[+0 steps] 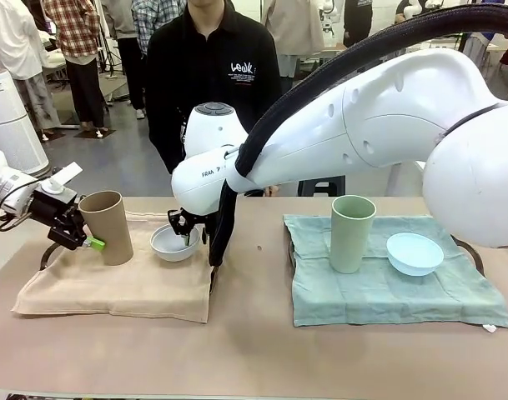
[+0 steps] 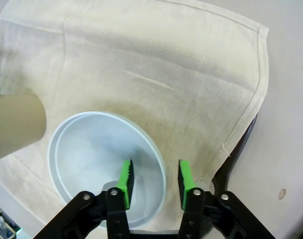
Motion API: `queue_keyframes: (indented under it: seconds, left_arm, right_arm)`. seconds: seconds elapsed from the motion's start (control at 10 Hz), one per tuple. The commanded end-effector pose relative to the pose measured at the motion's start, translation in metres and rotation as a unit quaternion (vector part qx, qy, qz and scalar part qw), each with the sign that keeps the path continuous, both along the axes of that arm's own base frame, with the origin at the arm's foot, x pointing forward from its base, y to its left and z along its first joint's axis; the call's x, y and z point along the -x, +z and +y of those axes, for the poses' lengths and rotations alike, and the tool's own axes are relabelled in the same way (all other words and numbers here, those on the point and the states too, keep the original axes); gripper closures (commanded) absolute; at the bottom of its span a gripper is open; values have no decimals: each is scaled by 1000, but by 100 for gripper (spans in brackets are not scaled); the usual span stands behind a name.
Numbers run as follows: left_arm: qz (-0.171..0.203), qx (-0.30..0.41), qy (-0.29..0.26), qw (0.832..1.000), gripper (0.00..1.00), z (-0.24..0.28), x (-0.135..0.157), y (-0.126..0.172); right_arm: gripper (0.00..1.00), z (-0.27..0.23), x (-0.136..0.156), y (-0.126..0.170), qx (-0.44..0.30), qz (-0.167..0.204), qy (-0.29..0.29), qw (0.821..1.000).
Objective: Set up a tray with a mat and arrange the tableware.
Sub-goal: Place the Picnic Bowl and Reusable plastic cup back onto the Handle tray in front of the human's position.
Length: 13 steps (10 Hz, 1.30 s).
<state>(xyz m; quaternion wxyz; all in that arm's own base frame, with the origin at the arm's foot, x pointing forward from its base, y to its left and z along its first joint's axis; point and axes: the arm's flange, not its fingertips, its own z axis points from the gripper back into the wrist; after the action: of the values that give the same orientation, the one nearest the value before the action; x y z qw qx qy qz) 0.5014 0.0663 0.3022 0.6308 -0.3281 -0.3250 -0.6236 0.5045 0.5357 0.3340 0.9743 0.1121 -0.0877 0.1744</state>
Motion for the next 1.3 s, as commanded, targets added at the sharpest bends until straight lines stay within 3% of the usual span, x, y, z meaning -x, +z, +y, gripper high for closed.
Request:
queue_keyframes:
  seconds: [0.0, 0.4, 0.5, 0.6, 0.8, 0.9, 1.1, 1.2]
  left_arm:
    - [34, -46, 9, 998, 0, 7, -1, 0]
    - [61, -124, 32, 990, 0, 28, 0, 8]
    - [67, -173, 46, 982, 0, 32, 4, 24]
    - [110, -280, 120, 946, 0, 22, 36, 96]
    - [119, -293, 146, 937, 0, 19, 42, 106]
    - [119, -323, 198, 918, 0, 17, 59, 123]
    - [102, -350, 228, 903, 0, 10, 78, 163]
    - [114, -367, 245, 890, 0, 4, 91, 177]
  right_arm:
    - [0, -7, 11, 15, 1, -7, 0, 1000]
    - [0, -18, 32, 45, 1, -30, 6, 1000]
    - [0, -23, 39, 54, -2, -35, 6, 999]
    - [0, -36, 51, 69, 2, -42, -4, 999]
    - [0, -38, 53, 71, 3, -42, -5, 999]
    - [0, -41, 60, 74, 12, -44, -5, 999]
    - [0, -55, 67, 92, 17, -53, -21, 998]
    - [0, -60, 75, 101, 21, -43, -28, 998]
